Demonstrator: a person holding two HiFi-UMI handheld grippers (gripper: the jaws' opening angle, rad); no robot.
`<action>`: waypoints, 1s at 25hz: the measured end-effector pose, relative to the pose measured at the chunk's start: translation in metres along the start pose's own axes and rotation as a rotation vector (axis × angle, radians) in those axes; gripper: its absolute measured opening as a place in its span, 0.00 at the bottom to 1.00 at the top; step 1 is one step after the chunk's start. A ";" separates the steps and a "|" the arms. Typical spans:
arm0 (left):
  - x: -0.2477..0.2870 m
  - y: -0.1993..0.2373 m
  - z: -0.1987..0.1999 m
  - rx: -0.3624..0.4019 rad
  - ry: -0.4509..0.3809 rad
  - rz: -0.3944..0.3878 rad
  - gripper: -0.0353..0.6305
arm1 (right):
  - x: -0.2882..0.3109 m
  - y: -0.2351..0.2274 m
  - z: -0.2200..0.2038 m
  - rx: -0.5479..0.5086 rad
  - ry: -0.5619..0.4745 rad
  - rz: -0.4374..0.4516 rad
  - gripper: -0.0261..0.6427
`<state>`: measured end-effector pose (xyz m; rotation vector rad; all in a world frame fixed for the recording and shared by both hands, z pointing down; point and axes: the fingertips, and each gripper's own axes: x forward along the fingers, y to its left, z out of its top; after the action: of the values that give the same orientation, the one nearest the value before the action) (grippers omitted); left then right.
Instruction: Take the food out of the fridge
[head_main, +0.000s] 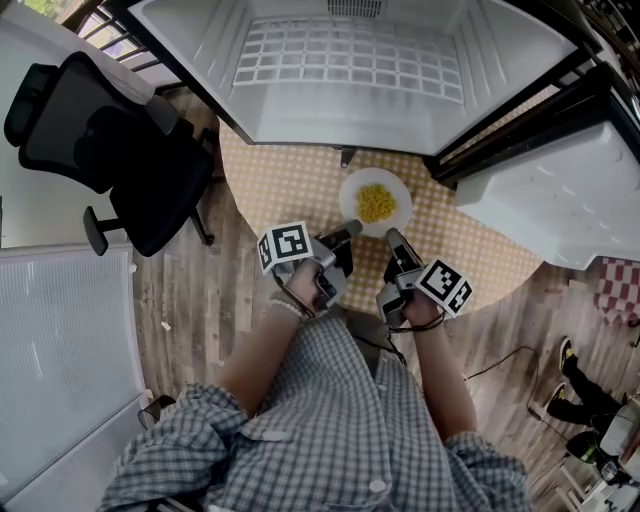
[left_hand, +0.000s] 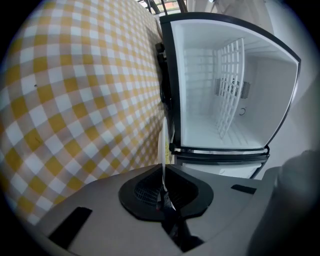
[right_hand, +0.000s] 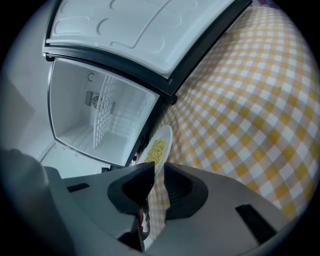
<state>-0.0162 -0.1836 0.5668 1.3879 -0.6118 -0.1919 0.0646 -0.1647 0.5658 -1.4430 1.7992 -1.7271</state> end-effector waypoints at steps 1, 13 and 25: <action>0.001 0.003 0.000 -0.007 0.000 0.005 0.08 | 0.001 -0.003 -0.001 0.000 0.006 -0.008 0.10; 0.002 0.021 0.005 -0.025 -0.026 0.053 0.08 | -0.001 -0.010 -0.027 -0.267 0.158 -0.075 0.11; 0.006 0.027 0.005 0.018 0.007 0.114 0.08 | 0.015 0.001 -0.052 -0.414 0.244 -0.085 0.09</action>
<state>-0.0196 -0.1851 0.5948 1.3659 -0.6863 -0.0903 0.0178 -0.1444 0.5850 -1.5287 2.3692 -1.7011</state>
